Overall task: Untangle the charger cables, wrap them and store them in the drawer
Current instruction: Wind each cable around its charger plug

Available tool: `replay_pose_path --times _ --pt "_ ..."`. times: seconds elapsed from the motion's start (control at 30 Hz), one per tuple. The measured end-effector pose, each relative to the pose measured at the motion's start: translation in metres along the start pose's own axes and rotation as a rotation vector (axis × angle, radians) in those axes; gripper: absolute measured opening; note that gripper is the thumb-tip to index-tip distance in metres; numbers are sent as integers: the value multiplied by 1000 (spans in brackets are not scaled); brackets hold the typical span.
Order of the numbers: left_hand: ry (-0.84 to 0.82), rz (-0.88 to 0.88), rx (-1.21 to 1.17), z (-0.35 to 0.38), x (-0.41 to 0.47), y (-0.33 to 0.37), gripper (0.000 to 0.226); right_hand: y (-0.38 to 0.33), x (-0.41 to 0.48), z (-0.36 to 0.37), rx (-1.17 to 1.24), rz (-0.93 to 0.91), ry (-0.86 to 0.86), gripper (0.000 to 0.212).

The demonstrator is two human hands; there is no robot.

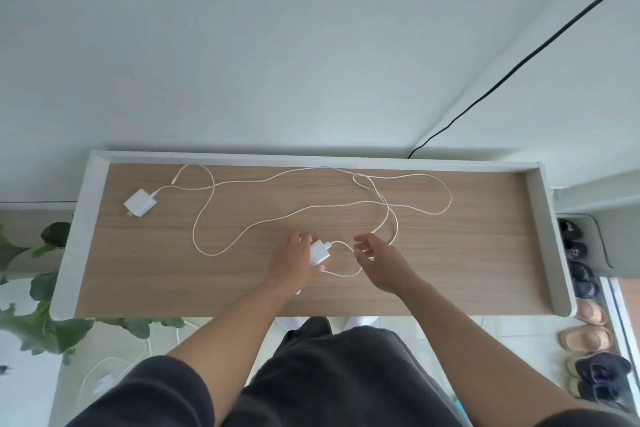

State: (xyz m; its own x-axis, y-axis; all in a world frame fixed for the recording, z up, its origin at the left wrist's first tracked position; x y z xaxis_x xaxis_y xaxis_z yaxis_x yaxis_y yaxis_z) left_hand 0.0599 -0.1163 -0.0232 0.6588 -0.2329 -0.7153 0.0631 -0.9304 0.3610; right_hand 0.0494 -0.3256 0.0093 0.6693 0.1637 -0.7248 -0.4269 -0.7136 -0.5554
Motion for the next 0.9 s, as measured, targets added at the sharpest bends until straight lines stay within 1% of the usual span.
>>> replay_pose_path --times 0.1,0.17,0.3,0.37,0.47,0.53,0.6,0.67,0.73,0.8,0.9 --pt "37 -19 14 7 7 -1 44 -5 3 9 -50 -23 -44 37" --pt "60 1 -91 6 8 -5 37 -7 3 10 -83 -37 -54 39" --pt "-6 108 -373 -3 -8 -7 41 -19 -1 4 -166 -86 -43 48" --pt "-40 164 -510 -17 -27 -5 46 -33 -7 0 -195 -127 -37 46" --pt "-55 189 -785 -35 -52 -10 45 -54 -18 -8 -123 -158 10 31" --pt "-78 205 -1115 -42 -60 -15 49 -70 -24 -11 -14 -182 36 23" --pt "-118 266 -1437 -49 -68 -17 51 -95 -33 -12 75 -228 62 22" --pt "-123 304 -1651 -60 -74 -20 49 -119 -40 -13 129 -269 86 23" --pt "-89 327 -1793 -79 -82 -24 43 -135 -44 -14 121 -272 107 26" --pt "-47 361 -1884 -104 -89 -29 34 -139 -43 -17 54 -242 143 31" --pt "-5 436 -2002 -147 -102 -40 31 -137 -44 -22 6 -215 171 35"
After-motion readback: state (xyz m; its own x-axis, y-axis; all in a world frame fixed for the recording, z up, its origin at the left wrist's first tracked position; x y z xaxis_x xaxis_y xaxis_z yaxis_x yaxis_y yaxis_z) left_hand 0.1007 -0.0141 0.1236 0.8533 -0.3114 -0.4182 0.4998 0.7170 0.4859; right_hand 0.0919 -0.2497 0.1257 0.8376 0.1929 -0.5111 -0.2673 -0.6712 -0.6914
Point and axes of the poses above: each hand's wrist, its own x-axis towards the middle knuckle, its own z-axis out of the palm, y = z × x, the point moved 10 cm from there along x, towards the middle knuckle, and after that the axes turned 10 degrees about -y, right-handed, at the moved point
